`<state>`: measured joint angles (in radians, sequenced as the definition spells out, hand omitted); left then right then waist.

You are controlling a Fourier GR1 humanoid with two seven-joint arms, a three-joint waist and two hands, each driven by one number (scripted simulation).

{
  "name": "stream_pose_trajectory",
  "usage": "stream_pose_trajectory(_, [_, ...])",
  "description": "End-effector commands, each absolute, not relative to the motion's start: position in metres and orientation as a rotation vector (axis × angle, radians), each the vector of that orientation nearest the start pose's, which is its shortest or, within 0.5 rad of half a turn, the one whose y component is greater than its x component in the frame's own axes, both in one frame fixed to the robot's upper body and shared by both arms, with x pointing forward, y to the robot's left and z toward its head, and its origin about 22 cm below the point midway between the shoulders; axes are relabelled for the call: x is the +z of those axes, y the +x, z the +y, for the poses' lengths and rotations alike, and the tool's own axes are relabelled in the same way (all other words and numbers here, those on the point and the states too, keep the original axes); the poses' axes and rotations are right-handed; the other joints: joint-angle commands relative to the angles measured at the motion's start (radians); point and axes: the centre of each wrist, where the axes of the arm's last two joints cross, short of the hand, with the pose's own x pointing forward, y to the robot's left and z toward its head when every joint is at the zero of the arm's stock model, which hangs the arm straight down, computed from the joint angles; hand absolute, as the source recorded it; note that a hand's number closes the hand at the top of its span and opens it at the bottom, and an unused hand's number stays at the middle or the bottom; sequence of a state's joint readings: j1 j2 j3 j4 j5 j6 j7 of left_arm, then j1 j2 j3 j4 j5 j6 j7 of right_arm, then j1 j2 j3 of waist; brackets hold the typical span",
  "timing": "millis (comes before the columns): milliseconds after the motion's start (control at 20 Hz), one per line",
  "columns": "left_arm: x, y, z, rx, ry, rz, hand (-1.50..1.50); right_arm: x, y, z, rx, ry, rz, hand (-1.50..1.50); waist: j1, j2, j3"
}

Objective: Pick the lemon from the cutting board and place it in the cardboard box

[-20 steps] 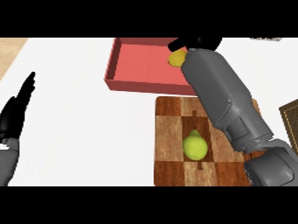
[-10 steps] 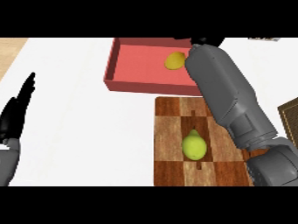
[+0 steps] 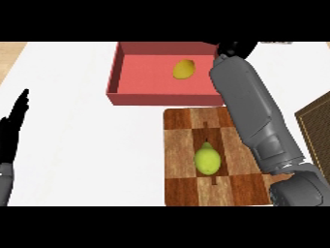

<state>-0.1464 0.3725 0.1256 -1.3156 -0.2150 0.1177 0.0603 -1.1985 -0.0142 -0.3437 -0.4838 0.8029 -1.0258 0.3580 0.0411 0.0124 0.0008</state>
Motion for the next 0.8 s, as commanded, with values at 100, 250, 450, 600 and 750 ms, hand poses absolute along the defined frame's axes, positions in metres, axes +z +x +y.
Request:
stream_pose_trajectory(100, [0.019, 0.270, 0.355, -0.188, 0.648, -1.348, 0.00, 0.124, 0.447, -0.128, -0.349, -1.037, -1.546, -1.50, -0.055, -0.021, -0.001])
stream_pose_trajectory(250, [0.009, 0.253, 0.364, -0.203, 0.664, -1.342, 0.00, 0.119, 0.431, -0.137, -0.348, -1.038, -1.539, -1.50, -0.074, -0.032, -0.002])
stream_pose_trajectory(450, [0.002, 0.247, 0.361, -0.174, 0.670, -1.332, 0.00, 0.095, 0.399, -0.160, -0.304, -1.037, -1.523, -1.50, -0.097, -0.036, -0.002])
stream_pose_trajectory(600, [0.017, 0.250, 0.375, -0.170, 0.671, -1.325, 0.00, 0.072, 0.363, -0.172, -0.259, -1.019, -1.522, -1.50, -0.092, -0.033, -0.001])
stream_pose_trajectory(750, [0.003, 0.244, 0.378, -0.170, 0.701, -1.320, 0.00, 0.086, 0.338, -0.192, -0.191, -0.990, -1.489, -1.50, -0.098, -0.030, -0.003])
